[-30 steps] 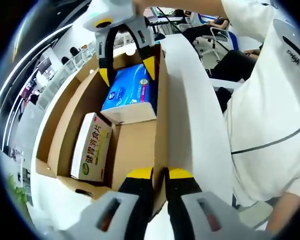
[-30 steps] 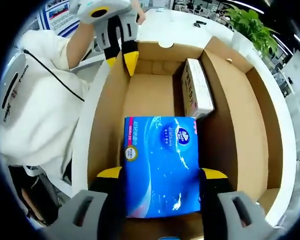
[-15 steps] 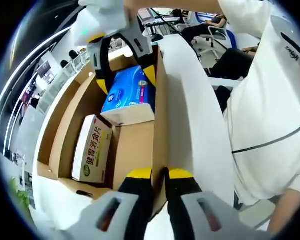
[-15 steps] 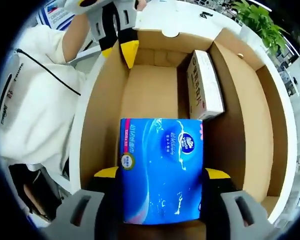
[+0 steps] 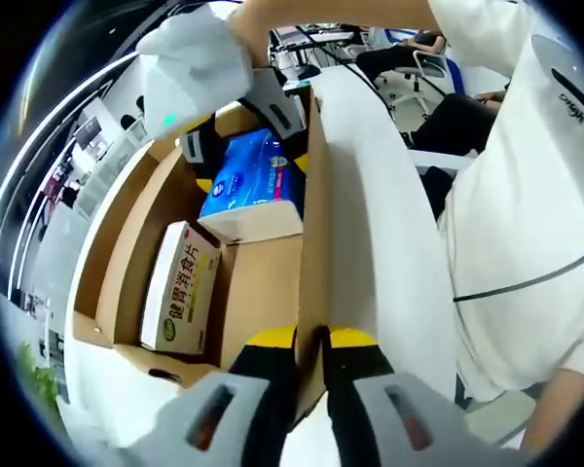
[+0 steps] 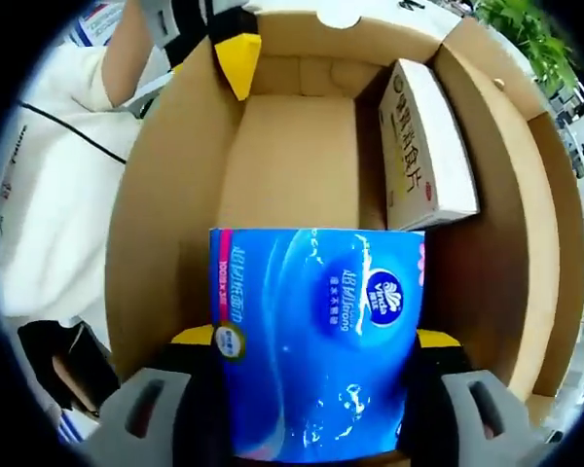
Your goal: Operate the shoe box by opening the lid, removing the specified soft item, and placing it in the target area until the item is outside and the box remains undamaged.
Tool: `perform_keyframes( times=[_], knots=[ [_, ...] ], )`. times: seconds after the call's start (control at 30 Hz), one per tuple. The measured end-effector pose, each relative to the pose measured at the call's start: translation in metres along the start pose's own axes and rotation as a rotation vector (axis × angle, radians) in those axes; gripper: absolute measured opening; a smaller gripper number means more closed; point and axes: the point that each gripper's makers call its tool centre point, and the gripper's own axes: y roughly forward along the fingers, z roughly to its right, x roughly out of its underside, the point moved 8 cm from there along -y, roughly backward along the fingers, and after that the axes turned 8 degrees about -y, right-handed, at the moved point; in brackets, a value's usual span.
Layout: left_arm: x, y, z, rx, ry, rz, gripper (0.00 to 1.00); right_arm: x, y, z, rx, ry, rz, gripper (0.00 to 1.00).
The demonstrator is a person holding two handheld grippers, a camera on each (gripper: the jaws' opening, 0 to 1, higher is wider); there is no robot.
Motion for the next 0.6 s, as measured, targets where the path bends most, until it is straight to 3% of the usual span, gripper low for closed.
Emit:
perform_keyframes(
  times=[0.6],
  knots=[
    [0.0005,-0.0002,-0.0003,-0.004,-0.002,-0.003,0.09,-0.0011,0.0007,-0.0016,-0.038,0.018,-0.040,0.81]
  ],
)
